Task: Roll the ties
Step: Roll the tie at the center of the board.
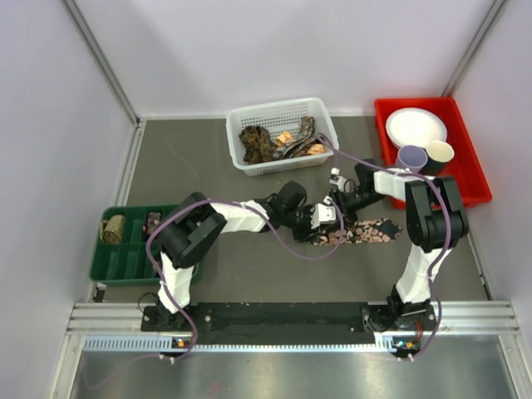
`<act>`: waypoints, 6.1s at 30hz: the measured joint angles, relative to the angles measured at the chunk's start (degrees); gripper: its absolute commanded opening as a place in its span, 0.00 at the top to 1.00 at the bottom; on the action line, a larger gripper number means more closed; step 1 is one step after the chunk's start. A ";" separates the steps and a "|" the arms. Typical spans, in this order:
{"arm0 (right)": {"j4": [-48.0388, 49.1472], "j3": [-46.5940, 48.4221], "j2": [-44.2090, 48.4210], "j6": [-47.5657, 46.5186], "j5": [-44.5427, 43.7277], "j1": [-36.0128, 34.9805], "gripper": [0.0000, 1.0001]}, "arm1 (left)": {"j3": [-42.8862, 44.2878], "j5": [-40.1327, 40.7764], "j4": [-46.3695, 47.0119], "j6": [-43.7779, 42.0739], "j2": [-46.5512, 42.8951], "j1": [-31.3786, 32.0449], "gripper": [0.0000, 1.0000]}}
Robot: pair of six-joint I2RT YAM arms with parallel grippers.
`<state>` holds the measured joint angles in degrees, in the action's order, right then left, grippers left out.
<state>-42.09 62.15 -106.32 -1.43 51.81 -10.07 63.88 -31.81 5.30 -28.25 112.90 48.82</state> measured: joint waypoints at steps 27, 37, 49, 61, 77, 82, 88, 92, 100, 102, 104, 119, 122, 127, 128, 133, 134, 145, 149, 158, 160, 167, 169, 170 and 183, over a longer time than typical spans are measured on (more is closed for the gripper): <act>-5.07 3.28 -2.82 3.61 -14.25 -3.78 1.00 | -10.78 -16.39 38.40 12.79 7.10 -5.05 0.23; -6.14 4.39 -2.49 7.67 -20.61 -5.68 1.00 | -12.76 -16.04 58.16 22.38 13.38 -3.85 0.37; -5.55 4.24 -2.43 10.27 -21.99 -5.97 1.00 | -11.89 -11.89 54.07 25.11 12.07 -2.86 0.36; -4.68 3.61 -2.19 10.49 -21.92 -5.90 1.00 | -7.91 -9.42 42.97 17.38 10.43 -0.50 0.62; -7.69 5.73 -2.71 2.67 -17.51 -2.27 0.64 | 0.61 -3.19 13.66 7.04 5.84 1.09 0.97; -8.76 5.73 -1.64 -0.81 -10.43 2.60 0.58 | 3.45 -2.38 7.85 5.14 5.90 1.25 0.98; -6.27 5.01 2.51 -0.57 -0.52 3.48 0.56 | 5.14 -1.75 4.31 4.00 6.14 1.60 0.98; -5.88 3.80 2.64 -0.37 0.87 3.58 0.52 | 5.51 -1.70 3.63 3.72 6.23 1.79 0.98; -5.07 2.71 1.92 -1.18 -3.37 0.79 1.00 | 6.40 -1.55 2.08 3.17 6.38 1.90 0.94; -5.03 2.71 1.60 -0.83 -4.02 0.81 1.00 | 6.51 -1.53 1.88 3.13 6.38 1.92 0.90; -5.07 2.73 1.57 -0.39 -4.92 0.79 1.00 | 6.54 -1.57 1.81 3.08 6.38 1.92 0.69; -4.70 2.75 1.73 0.07 -15.54 -0.22 1.00 | -0.50 -7.10 18.67 7.06 6.71 0.07 0.30; -4.68 2.73 2.32 0.04 -18.03 -1.07 1.00 | -1.16 -9.11 23.93 9.44 8.15 -0.09 0.28; -4.52 2.78 3.78 0.61 -23.37 -3.56 1.00 | -3.69 -12.17 36.39 16.22 10.84 -0.59 0.22; -4.46 2.80 4.07 0.70 -24.61 -4.20 1.00 | -4.28 -12.72 39.39 17.86 11.52 -0.68 0.21; -4.70 3.37 4.81 1.66 -30.91 -6.91 1.00 | -6.03 -13.29 51.74 23.93 15.02 -0.61 0.30; -4.94 3.67 4.81 1.90 -32.28 -7.43 1.00 | -6.03 -13.00 53.86 25.05 15.85 -0.55 0.36; -7.02 6.08 2.97 3.13 -33.59 -7.89 0.94 | -5.14 -6.69 47.10 21.38 13.81 0.39 0.79; -7.82 8.46 0.63 2.84 -28.92 -6.62 0.74 | -3.56 -4.04 29.83 12.59 8.13 0.33 0.82; -3.80 5.64 1.49 1.01 -13.68 2.32 0.53 | 5.86 -1.88 3.78 -0.59 5.79 0.37 0.82; -2.47 2.64 3.37 1.81 -9.66 3.06 0.53 | 6.91 -1.62 1.68 -1.70 5.90 0.52 0.80; 1.79 -0.63 4.63 4.98 -2.14 1.66 0.62 | 9.40 -1.53 -2.58 -2.89 6.54 0.63 0.75; 2.14 -0.63 4.02 4.98 -2.43 1.40 0.67 | 10.03 -1.62 -3.65 -2.91 6.73 0.63 0.73; 2.23 -0.61 3.65 4.90 -2.97 1.16 0.71 | 10.25 -1.57 -4.13 -2.95 6.73 0.63 0.73; -0.24 0.96 1.99 4.66 -9.75 -0.70 1.00 | 7.04 -4.87 0.55 -1.05 6.40 -0.22 0.31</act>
<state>-42.33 63.11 -104.33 3.22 42.06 -10.76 70.91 -36.69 5.85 -29.30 119.31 48.60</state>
